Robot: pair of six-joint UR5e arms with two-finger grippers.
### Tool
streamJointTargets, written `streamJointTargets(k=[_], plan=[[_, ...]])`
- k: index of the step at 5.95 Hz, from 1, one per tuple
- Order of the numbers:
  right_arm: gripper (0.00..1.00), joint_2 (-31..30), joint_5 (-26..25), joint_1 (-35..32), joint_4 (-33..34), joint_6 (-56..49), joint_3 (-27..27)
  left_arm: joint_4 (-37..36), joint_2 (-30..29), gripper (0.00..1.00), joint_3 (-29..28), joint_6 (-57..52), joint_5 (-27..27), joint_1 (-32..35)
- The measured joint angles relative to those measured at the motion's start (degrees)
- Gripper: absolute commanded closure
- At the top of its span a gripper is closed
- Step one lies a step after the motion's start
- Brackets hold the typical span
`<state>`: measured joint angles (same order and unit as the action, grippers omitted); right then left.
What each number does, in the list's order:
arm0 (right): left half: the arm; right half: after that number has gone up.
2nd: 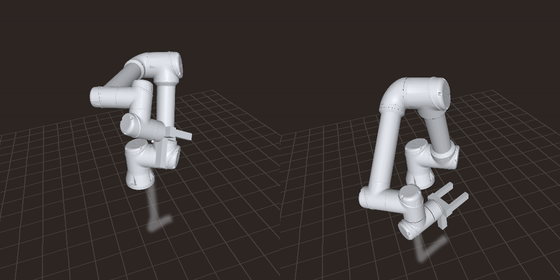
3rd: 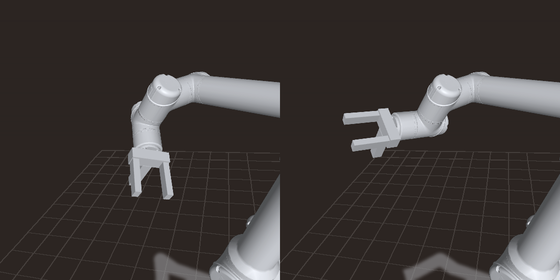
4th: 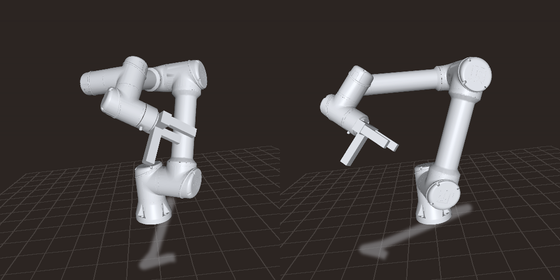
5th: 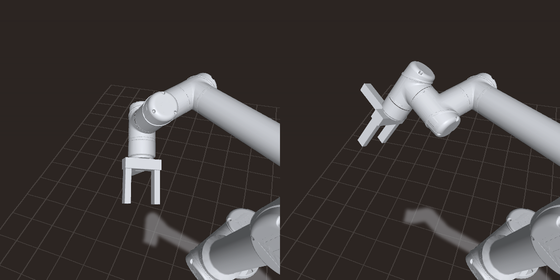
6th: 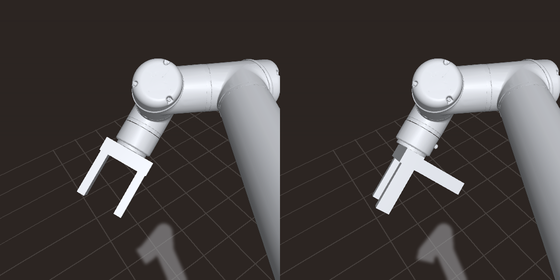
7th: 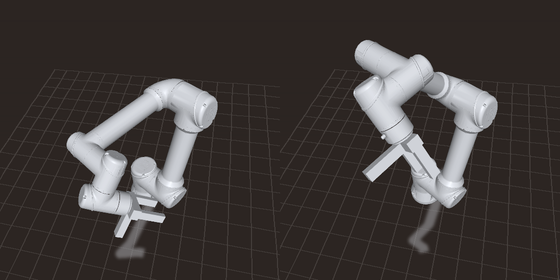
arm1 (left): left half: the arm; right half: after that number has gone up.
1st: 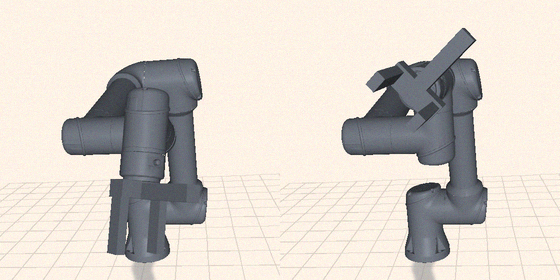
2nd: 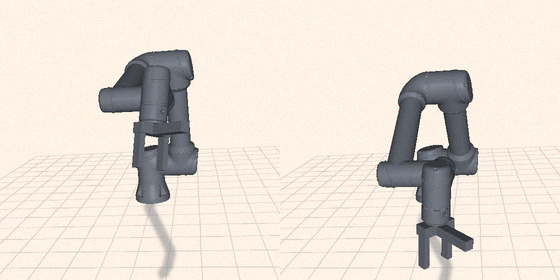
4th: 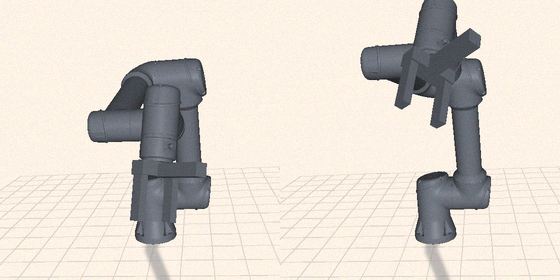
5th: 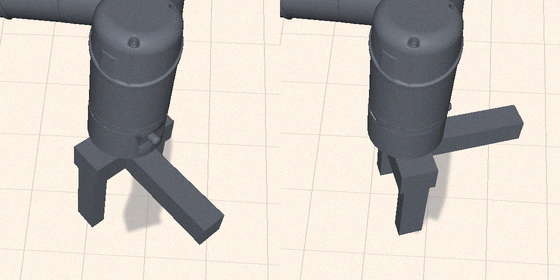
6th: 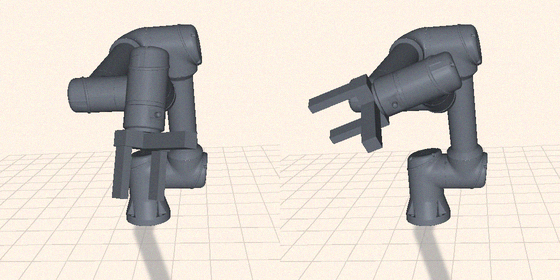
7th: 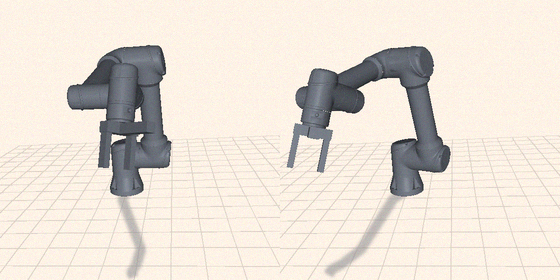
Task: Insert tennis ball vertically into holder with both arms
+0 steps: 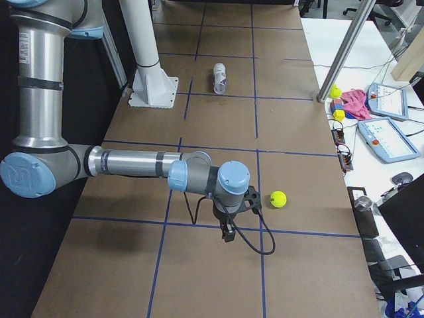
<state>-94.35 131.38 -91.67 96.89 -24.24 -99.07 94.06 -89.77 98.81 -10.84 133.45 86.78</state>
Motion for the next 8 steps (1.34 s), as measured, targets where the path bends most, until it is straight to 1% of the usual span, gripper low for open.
streamJointTargets(k=[2, 4, 5, 6, 7, 8], plan=[[0.00, 0.42, 0.06, -0.05, 0.07, 0.48, -2.94, 7.64, -2.14, 0.00, 3.22, 0.04, 0.18, 0.03], [0.00, 0.26, 0.25, -0.01, 0.14, 0.46, -3.10, 16.83, -1.44, 0.00, 4.19, 1.65, 0.48, -0.15], [0.00, 0.23, 0.27, 0.00, 0.14, 0.49, -3.02, 22.19, -1.79, 0.00, 4.61, 4.70, 0.49, -2.14], [0.00, 0.22, 0.28, 0.00, 0.14, 0.51, -2.92, 27.91, -3.01, 0.02, 4.69, 6.14, 0.49, -6.11], [0.00, 0.22, 0.28, 0.00, 0.14, 0.51, -2.85, 31.78, -4.97, 0.00, 5.10, 7.14, 0.41, -10.27], [0.00, 0.22, 0.29, 0.00, 0.14, 0.54, -2.83, 33.06, -7.35, 0.00, 5.95, 8.07, 0.21, -13.62]])
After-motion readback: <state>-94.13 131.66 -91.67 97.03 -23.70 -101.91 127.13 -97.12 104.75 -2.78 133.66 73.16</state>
